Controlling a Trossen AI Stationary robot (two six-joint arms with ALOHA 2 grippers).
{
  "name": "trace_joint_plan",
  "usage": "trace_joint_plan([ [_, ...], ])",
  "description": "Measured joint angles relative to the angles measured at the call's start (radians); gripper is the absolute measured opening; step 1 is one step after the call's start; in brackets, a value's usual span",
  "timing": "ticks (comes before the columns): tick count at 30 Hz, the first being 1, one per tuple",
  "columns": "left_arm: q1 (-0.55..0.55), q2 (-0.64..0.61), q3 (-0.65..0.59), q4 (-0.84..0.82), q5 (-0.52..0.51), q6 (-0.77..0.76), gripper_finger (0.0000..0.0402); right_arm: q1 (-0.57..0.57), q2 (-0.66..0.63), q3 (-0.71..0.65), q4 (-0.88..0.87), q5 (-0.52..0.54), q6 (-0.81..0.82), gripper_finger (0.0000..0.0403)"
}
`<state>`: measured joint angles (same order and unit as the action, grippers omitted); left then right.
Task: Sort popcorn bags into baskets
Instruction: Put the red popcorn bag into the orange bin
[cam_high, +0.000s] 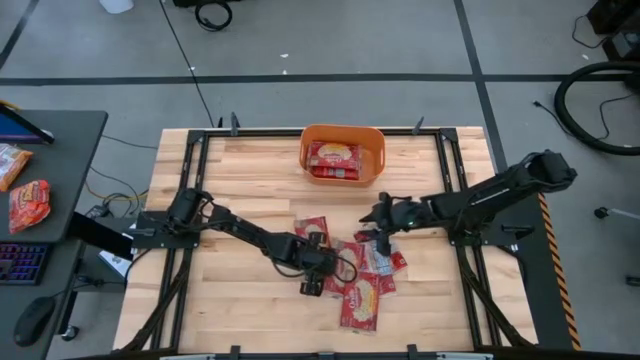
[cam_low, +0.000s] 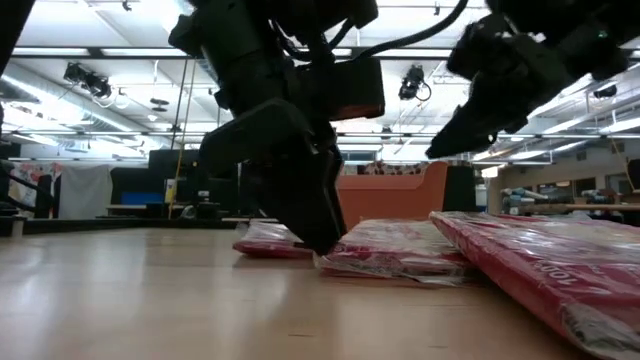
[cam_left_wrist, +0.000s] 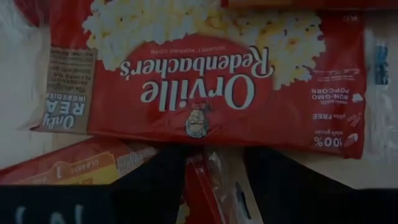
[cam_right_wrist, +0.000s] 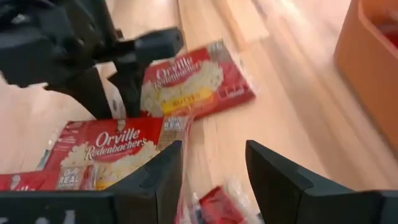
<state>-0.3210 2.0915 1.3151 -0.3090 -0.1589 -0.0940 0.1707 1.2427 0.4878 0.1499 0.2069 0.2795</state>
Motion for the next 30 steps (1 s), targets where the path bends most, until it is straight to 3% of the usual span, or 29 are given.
trace_joint_plan([
  [9, -0.009, 0.004, -0.019, 0.119, -0.012, 0.044, 0.0171, 0.009, 0.179, 0.053, -0.051, -0.077, 0.085, 0.018],
  [14, -0.042, 0.01, -0.022, 0.204, -0.11, 0.136, 0.0171, 0.025, 0.232, 0.053, -0.05, -0.078, 0.145, 0.018],
  [21, -0.092, 0.014, -0.024, 0.295, -0.265, 0.287, 0.0171, 0.046, 0.239, 0.051, -0.049, -0.074, 0.192, 0.018],
  [30, -0.09, 0.012, -0.023, 0.295, -0.3, 0.289, 0.0171, 0.043, 0.159, 0.051, -0.023, -0.153, 0.167, 0.018],
])
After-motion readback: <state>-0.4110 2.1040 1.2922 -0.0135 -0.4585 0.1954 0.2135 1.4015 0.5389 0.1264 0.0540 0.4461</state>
